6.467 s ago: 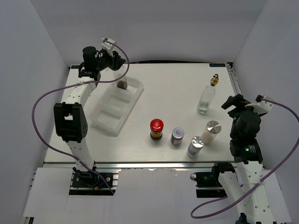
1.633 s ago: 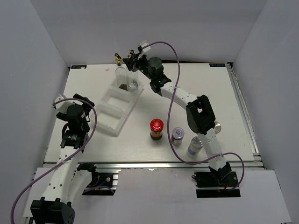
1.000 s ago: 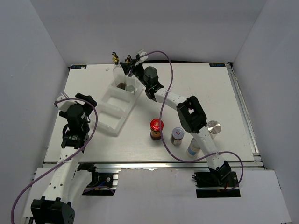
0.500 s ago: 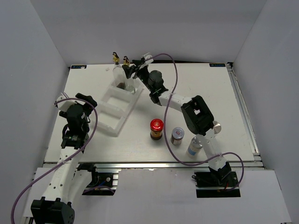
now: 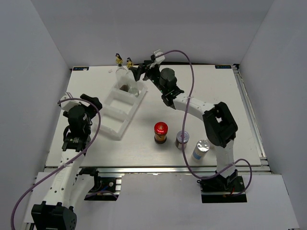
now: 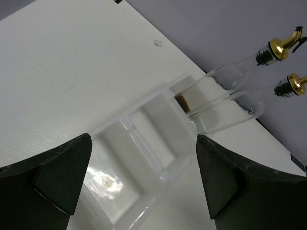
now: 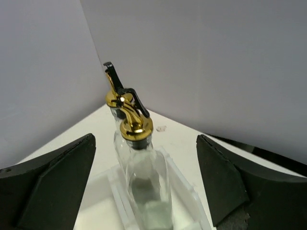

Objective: Organize the condiment bottles

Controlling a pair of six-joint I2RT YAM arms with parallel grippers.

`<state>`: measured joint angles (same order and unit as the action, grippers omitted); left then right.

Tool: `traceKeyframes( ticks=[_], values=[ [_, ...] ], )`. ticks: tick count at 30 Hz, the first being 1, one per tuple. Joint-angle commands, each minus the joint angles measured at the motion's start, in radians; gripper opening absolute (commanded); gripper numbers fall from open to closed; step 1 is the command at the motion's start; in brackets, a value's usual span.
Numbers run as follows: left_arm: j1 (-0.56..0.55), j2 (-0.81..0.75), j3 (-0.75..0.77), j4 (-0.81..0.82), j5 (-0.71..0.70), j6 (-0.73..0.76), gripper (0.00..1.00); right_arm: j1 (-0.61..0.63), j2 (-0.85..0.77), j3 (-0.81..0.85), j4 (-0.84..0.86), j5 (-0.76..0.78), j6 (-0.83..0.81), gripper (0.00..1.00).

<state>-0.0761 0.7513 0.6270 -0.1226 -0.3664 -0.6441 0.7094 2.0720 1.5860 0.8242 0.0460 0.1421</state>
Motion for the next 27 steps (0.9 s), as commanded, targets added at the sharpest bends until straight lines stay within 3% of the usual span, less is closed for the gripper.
traceKeyframes(
  ticks=[1,4,8,11,12,15,18,20,22,27],
  values=[
    [-0.001,0.010,0.039,-0.003,0.110,-0.002,0.98,0.002,-0.145,-0.053,-0.159,0.028,-0.039,0.89],
    [-0.022,0.008,0.020,0.014,0.190,-0.012,0.98,0.001,-0.297,-0.185,-0.313,0.069,-0.049,0.89],
    [-0.102,0.010,-0.022,0.041,0.245,-0.035,0.98,-0.002,-0.533,-0.365,-0.471,0.266,-0.033,0.89],
    [-0.268,0.046,-0.023,0.012,0.173,-0.016,0.98,-0.031,-0.640,-0.443,-0.673,0.308,0.034,0.89],
    [-0.372,0.062,-0.016,-0.003,0.118,-0.002,0.98,-0.065,-0.661,-0.452,-0.732,0.308,0.075,0.89],
    [-0.549,0.143,0.032,-0.044,0.066,0.052,0.98,-0.175,-0.725,-0.501,-0.933,0.289,0.169,0.90],
    [-0.680,0.209,0.077,-0.045,0.050,0.130,0.98,-0.310,-0.814,-0.616,-0.970,0.230,0.200,0.89],
    [-0.750,0.282,0.112,-0.019,0.145,0.188,0.98,-0.379,-0.889,-0.667,-0.953,0.198,0.221,0.89],
    [-0.803,0.345,0.149,-0.002,0.167,0.219,0.98,-0.395,-0.941,-0.727,-0.929,0.202,0.218,0.89],
    [-0.922,0.535,0.269,-0.046,0.072,0.313,0.98,-0.407,-1.079,-0.779,-0.922,0.256,0.201,0.89]
  ],
)
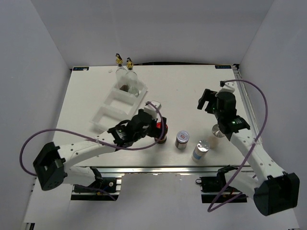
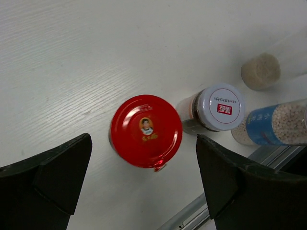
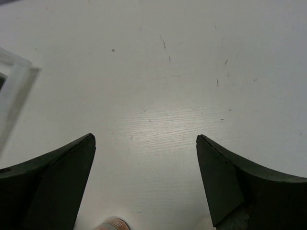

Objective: Organize the condiment bottles

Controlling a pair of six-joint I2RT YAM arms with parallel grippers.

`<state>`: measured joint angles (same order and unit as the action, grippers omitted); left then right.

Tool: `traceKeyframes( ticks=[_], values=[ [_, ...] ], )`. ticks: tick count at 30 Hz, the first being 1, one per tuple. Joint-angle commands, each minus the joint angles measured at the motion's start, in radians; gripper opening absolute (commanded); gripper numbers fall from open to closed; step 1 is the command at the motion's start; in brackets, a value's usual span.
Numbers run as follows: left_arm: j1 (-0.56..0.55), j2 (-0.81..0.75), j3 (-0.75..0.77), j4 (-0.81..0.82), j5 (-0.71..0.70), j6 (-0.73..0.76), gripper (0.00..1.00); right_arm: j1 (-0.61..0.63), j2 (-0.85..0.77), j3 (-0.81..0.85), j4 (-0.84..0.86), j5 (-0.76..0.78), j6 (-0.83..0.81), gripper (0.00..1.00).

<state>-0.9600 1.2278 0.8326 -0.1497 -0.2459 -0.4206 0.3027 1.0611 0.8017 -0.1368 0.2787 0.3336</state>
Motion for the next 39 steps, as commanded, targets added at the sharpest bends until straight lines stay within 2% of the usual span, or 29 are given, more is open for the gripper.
traceKeyframes(
  ticks=[1,9,12,17,19,20,21,22,24,25,29,33,39],
  values=[
    [-0.043,0.076,0.074,-0.024,-0.059,0.095,0.98,-0.002,-0.096,-0.002,0.037,0.030,0.007,0.89],
    [-0.059,0.179,0.137,-0.103,-0.113,0.123,0.98,-0.005,-0.199,-0.039,0.039,0.070,-0.002,0.89],
    [-0.072,0.205,0.142,-0.093,-0.073,0.144,0.98,-0.004,-0.217,-0.048,0.040,0.085,-0.004,0.89],
    [-0.082,0.232,0.146,-0.051,-0.085,0.138,0.98,-0.004,-0.236,-0.061,0.049,0.094,-0.011,0.89],
    [-0.082,0.243,0.157,-0.041,-0.090,0.138,0.88,-0.005,-0.240,-0.062,0.048,0.099,-0.013,0.89],
    [-0.082,0.249,0.172,-0.039,-0.089,0.137,0.71,-0.005,-0.243,-0.065,0.048,0.103,-0.015,0.89],
    [-0.082,0.249,0.180,-0.037,-0.089,0.137,0.71,-0.004,-0.245,-0.068,0.049,0.106,-0.015,0.89],
    [-0.082,0.246,0.186,-0.034,-0.096,0.137,0.55,-0.005,-0.250,-0.070,0.049,0.108,-0.015,0.89],
    [-0.082,0.228,0.197,-0.016,-0.121,0.135,0.41,-0.004,-0.253,-0.076,0.058,0.112,-0.018,0.89],
    [-0.082,0.220,0.203,-0.011,-0.145,0.132,0.26,-0.005,-0.254,-0.079,0.062,0.116,-0.019,0.89],
    [-0.080,0.182,0.261,-0.027,-0.391,0.102,0.00,-0.005,-0.254,-0.085,0.074,0.120,-0.024,0.89],
    [-0.036,0.134,0.302,-0.044,-0.516,0.086,0.00,-0.005,-0.251,-0.091,0.082,0.125,-0.027,0.89],
    [0.185,0.068,0.310,-0.057,-0.492,0.052,0.00,-0.007,-0.253,-0.095,0.083,0.165,-0.028,0.89]
  ],
)
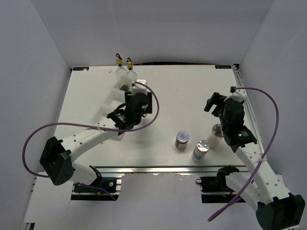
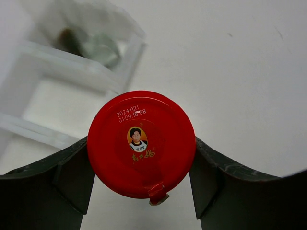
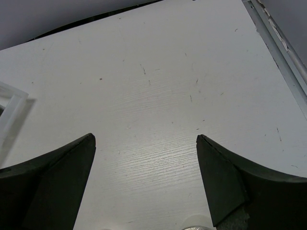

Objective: Organize the condiment bottles

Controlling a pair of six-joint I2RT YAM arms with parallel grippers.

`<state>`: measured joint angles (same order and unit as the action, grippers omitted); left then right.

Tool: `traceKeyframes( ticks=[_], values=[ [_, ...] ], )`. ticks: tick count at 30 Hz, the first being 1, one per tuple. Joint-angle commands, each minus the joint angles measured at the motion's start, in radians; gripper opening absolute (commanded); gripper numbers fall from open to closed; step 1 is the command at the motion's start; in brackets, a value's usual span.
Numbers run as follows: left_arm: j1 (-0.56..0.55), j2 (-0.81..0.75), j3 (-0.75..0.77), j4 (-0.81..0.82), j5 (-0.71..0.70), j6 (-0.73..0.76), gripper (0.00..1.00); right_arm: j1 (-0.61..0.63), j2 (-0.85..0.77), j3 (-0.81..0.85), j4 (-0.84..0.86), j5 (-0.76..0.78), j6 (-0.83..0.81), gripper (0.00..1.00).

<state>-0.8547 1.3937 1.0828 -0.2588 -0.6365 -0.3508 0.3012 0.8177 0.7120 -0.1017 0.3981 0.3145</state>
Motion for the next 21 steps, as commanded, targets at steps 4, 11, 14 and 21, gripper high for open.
traceKeyframes(
  ticks=[4,11,14,21],
  values=[
    [0.195,-0.133,0.026,0.078,-0.075,0.021,0.00,-0.005,-0.002,-0.006,0.054,0.061,-0.012,0.89],
    [0.387,-0.108,0.011,0.180,0.095,0.041,0.00,-0.007,0.023,-0.005,0.059,0.085,-0.015,0.90],
    [0.460,-0.073,0.022,0.184,0.150,0.035,0.00,-0.007,0.035,0.000,0.056,0.090,-0.017,0.89],
    [0.566,0.001,0.014,0.234,0.302,0.026,0.00,-0.007,0.041,0.000,0.054,0.114,-0.017,0.89]
  ],
)
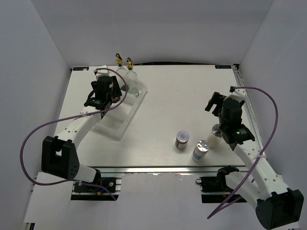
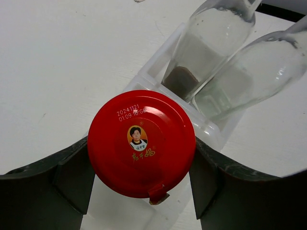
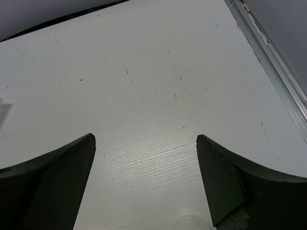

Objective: Organize the condiment bottles

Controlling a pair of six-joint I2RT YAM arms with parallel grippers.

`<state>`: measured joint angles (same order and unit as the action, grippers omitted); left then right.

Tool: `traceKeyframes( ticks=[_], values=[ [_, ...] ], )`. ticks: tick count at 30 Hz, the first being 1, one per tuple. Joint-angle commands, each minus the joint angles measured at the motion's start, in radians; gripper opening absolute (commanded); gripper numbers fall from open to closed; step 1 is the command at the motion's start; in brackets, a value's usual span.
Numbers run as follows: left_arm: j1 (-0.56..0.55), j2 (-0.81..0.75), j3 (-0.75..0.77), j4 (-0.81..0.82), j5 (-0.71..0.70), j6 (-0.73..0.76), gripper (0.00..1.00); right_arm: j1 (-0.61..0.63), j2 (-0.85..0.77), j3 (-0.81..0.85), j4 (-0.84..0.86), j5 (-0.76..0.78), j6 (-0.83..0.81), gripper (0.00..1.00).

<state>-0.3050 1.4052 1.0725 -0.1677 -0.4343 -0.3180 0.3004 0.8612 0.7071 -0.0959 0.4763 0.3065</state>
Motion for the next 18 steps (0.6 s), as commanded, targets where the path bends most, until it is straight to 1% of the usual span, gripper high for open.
traceKeyframes(
  ticks=[1,6,9,10,12,13,15,16,17,18],
  values=[
    [0.026,-0.003,0.021,0.145,0.107,-0.009,0.00,-0.006,-0.001,0.003,0.047,0.038,-0.009,0.89],
    [0.053,0.060,0.026,0.155,0.115,-0.012,0.00,-0.007,0.004,0.005,0.036,0.035,-0.007,0.89],
    [0.069,0.113,0.049,0.146,0.105,-0.004,0.00,-0.007,0.002,0.006,0.022,-0.022,-0.004,0.89],
    [0.072,0.129,0.055,0.145,0.097,-0.006,0.01,-0.007,-0.001,0.006,0.016,-0.057,-0.003,0.89],
    [0.075,0.165,0.067,0.143,0.098,-0.006,0.11,-0.007,-0.014,0.014,-0.017,-0.067,-0.009,0.89],
    [0.078,0.173,0.067,0.146,0.107,-0.009,0.26,-0.007,-0.020,0.018,-0.030,-0.071,-0.010,0.90],
    [0.079,0.189,0.064,0.157,0.100,-0.009,0.34,-0.006,-0.043,0.028,-0.048,-0.096,-0.018,0.89],
    [0.078,0.199,0.064,0.154,0.089,-0.010,0.37,-0.006,-0.051,0.029,-0.059,-0.146,-0.027,0.90],
    [0.079,0.205,0.064,0.149,0.066,-0.013,0.46,-0.004,-0.057,0.032,-0.062,-0.175,-0.038,0.89],
    [0.079,0.210,0.063,0.149,0.059,-0.015,0.51,-0.006,-0.065,0.037,-0.071,-0.203,-0.041,0.89]
  ],
)
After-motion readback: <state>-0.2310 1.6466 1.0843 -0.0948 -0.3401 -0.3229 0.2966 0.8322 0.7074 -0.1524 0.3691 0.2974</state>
